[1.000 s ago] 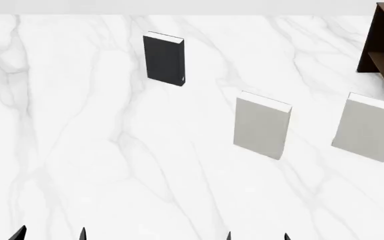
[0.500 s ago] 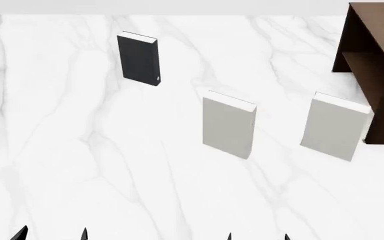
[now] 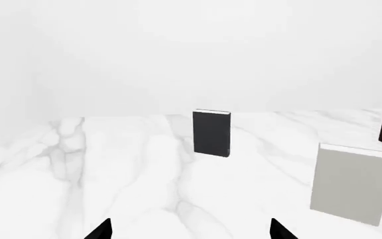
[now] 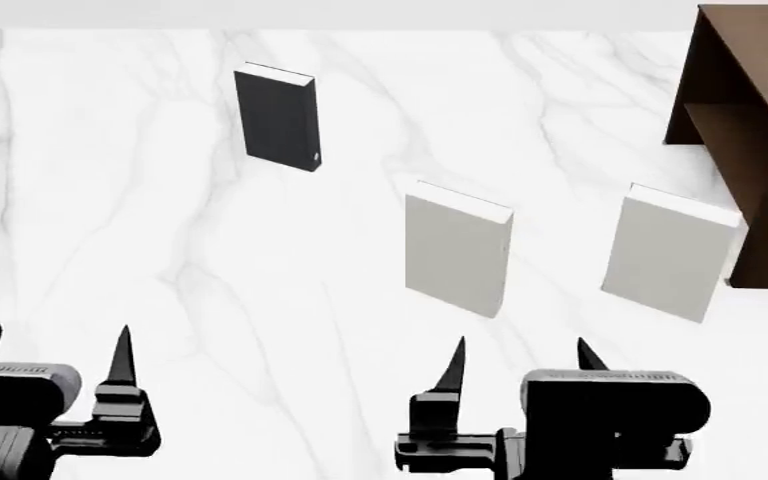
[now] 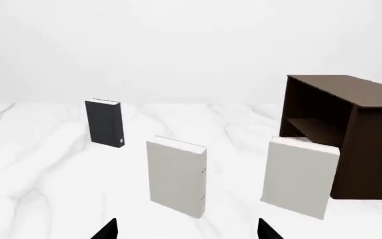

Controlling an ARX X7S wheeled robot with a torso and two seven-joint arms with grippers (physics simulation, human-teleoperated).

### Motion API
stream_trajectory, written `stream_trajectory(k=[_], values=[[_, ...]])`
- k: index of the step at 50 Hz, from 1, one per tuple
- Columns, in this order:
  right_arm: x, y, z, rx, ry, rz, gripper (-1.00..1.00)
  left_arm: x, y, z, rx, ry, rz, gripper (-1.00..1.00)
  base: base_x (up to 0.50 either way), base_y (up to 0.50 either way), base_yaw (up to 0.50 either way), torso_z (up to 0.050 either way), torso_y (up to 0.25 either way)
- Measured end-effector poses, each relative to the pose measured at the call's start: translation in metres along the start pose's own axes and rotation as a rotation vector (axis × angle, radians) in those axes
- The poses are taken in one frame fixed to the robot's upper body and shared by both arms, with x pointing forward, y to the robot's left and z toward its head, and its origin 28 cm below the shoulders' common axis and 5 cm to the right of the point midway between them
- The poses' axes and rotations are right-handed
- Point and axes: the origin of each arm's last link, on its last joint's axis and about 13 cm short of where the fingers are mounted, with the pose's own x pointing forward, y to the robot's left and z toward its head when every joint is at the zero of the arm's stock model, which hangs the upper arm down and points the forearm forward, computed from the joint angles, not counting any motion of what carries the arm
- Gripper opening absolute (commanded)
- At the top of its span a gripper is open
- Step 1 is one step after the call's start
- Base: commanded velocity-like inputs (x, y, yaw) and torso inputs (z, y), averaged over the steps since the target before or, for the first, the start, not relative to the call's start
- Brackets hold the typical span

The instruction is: Pick up the book on the left and place it on top of the shelf.

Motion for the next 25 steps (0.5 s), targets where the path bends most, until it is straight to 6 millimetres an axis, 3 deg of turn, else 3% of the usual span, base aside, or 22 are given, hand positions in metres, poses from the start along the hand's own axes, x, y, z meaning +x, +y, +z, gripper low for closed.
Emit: stream_trajectory(k=[8, 14, 20, 25], values=[[0.027, -0.002, 0.064, 0.008, -0.023, 0.012, 1.00, 0.021, 0.011, 0.063, 0.036, -0.052, -0.008, 1.00, 0.00, 0.00, 0.00, 0.000, 0.000], [0.041, -0.003, 0.106, -0.006, -0.047, 0.010, 1.00, 0.031, 0.017, 0.099, 0.069, -0.081, -0.005, 1.00, 0.00, 0.00, 0.00, 0.000, 0.000], [0.048, -0.003, 0.135, -0.010, -0.057, 0.013, 1.00, 0.036, 0.022, 0.121, 0.089, -0.100, 0.002, 1.00, 0.02, 0.00, 0.00, 0.000, 0.000], [0.050, -0.003, 0.147, -0.019, -0.059, 0.018, 1.00, 0.038, 0.025, 0.131, 0.098, -0.106, 0.006, 1.00, 0.50, 0.00, 0.00, 0.000, 0.000]])
